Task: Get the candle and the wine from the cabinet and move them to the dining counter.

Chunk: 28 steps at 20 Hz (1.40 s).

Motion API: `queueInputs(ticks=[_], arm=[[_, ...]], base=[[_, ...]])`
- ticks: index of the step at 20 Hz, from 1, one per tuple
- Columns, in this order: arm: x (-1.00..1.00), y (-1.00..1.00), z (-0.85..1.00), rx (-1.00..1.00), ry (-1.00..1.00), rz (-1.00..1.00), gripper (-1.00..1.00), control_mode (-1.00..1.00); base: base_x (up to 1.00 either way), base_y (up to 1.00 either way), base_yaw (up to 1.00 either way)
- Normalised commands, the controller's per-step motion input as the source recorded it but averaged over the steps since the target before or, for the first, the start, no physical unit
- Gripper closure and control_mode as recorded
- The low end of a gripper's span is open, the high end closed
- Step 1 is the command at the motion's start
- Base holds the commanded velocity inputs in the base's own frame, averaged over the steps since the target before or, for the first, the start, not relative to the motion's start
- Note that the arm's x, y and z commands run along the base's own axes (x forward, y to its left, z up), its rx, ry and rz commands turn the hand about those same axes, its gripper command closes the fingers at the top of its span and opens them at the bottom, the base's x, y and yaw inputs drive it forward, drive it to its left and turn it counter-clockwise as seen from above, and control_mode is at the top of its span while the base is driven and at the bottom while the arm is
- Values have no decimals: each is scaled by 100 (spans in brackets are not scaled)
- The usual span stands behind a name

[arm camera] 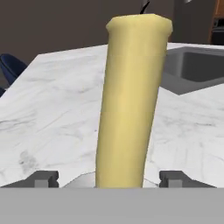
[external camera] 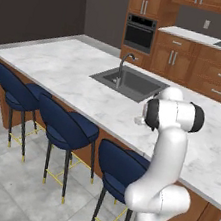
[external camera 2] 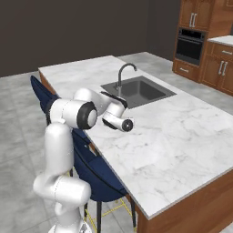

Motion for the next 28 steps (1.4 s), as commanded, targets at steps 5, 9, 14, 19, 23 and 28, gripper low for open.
queueInputs(ticks=[5,9,14,19,23,28], arm=[[-71,-13,1,0,0,-3,-100,-100],[-72,-26,10,2,0,-5,-100,-100],[-68,-36,39,7,0,-5,-100,-100],[-45,-13,94,10,3,-11,-100,-100],[-36,0,100,8,11,-17,-100,-100],[-42,0,100,7,15,-17,-100,-100]], base=[[0,0,0],[0,0,0],[0,0,0],[0,0,0],[0,0,0],[0,0,0]])
